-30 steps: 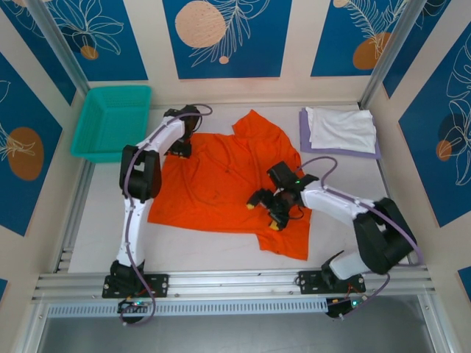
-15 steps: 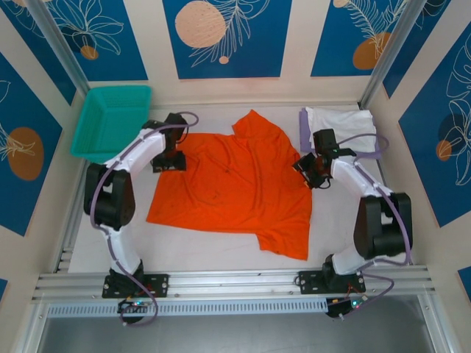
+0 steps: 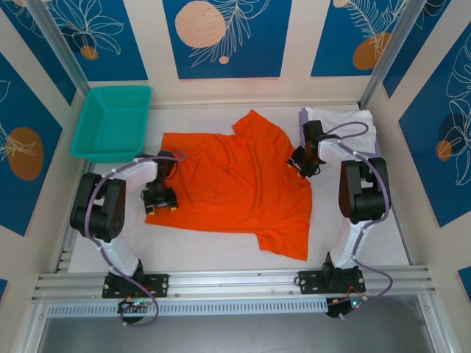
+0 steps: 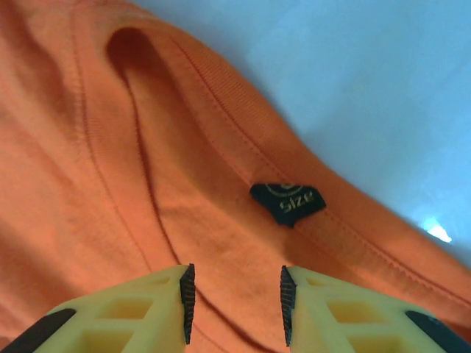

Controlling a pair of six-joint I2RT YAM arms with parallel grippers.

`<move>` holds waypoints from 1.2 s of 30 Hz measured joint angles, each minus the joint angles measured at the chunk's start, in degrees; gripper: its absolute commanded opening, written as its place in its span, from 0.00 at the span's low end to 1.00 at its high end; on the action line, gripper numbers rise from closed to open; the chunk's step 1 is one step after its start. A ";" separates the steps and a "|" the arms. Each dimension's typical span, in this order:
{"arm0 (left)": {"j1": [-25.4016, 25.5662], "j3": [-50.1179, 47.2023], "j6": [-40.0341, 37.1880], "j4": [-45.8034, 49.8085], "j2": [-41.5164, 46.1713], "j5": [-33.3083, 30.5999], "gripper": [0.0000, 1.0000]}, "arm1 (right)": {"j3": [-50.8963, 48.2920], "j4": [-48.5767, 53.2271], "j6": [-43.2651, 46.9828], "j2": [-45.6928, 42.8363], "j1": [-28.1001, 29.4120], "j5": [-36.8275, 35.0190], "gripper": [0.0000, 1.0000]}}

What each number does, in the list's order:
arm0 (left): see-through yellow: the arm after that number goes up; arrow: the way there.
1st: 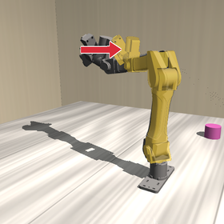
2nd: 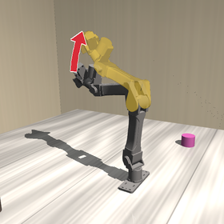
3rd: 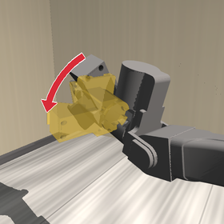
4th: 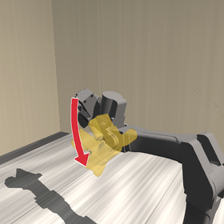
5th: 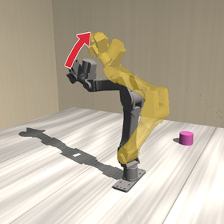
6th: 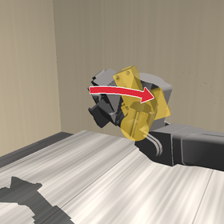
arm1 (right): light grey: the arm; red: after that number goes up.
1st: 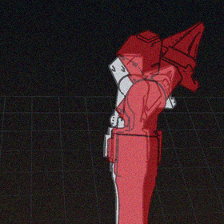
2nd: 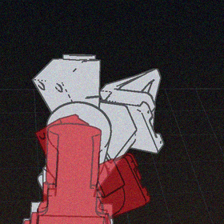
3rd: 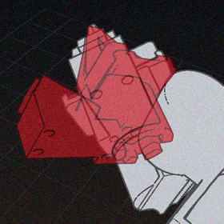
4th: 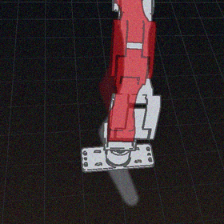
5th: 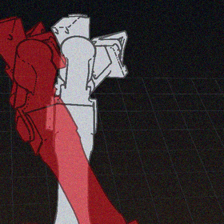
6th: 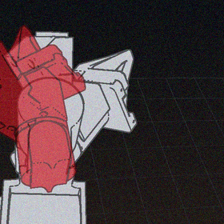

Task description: Fold and stack the t-shirts

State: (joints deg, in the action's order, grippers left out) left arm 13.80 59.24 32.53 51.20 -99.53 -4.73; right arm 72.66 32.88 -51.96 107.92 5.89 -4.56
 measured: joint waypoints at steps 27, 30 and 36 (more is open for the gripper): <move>-9.07 -3.15 6.69 5.01 20.17 -1.57 0.82 | -1.66 2.69 -1.33 -7.82 -0.76 0.24 0.74; -10.95 -4.44 5.75 6.34 24.44 -1.60 0.71 | -6.73 2.99 -1.36 -18.27 -0.20 0.52 0.74; -16.70 -13.20 4.59 6.91 25.92 2.93 0.61 | -22.91 8.46 -2.93 -39.26 4.55 2.97 0.60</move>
State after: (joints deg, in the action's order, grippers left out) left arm -2.90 46.04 37.12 58.11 -73.60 -1.80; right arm 49.76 41.34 -54.89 68.66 10.44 -1.58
